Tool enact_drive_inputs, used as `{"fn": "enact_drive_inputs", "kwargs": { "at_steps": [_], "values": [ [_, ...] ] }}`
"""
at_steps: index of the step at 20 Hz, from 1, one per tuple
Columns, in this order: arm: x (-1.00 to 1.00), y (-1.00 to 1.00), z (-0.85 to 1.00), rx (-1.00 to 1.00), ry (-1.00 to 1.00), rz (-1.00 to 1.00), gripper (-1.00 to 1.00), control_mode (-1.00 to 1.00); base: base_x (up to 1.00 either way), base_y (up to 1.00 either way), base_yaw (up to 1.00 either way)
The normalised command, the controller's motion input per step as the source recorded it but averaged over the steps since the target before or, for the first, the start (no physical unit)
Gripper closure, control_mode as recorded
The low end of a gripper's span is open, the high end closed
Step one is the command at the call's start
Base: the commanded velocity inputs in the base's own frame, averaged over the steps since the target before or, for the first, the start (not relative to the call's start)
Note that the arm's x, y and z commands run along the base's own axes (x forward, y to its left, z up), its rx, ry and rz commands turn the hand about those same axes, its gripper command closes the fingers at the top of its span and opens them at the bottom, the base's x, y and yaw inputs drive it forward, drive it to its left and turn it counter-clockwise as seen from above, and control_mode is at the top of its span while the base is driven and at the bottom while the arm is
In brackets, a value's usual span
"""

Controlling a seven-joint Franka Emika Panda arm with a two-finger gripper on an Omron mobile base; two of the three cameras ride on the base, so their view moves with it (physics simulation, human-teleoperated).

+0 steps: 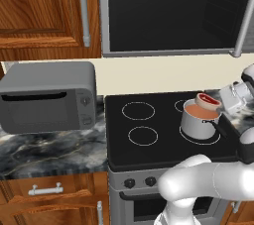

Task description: Retrieve the steak from the fridge and place it on the saucepan with marinade on the stove.

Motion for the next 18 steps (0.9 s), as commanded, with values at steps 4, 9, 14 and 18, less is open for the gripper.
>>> {"fn": "enact_drive_inputs", "kwargs": {
  "at_steps": [4,9,14,18],
  "values": [
    [0.07,0.0,-0.2,0.0,0.0,0.0,1.0,-1.0,0.0,0.0,0.0],
    [0.13,0.0,-0.09,0.0,0.0,0.0,1.0,-1.0,0.0,0.0,0.0],
    [0.12,0.0,0.0,0.0,0.0,0.0,1.0,-1.0,0.0,0.0,0.0],
    [0.07,0.0,0.0,0.0,0.0,0.0,1.0,-1.0,0.0,0.0,0.0]
  ]
}}
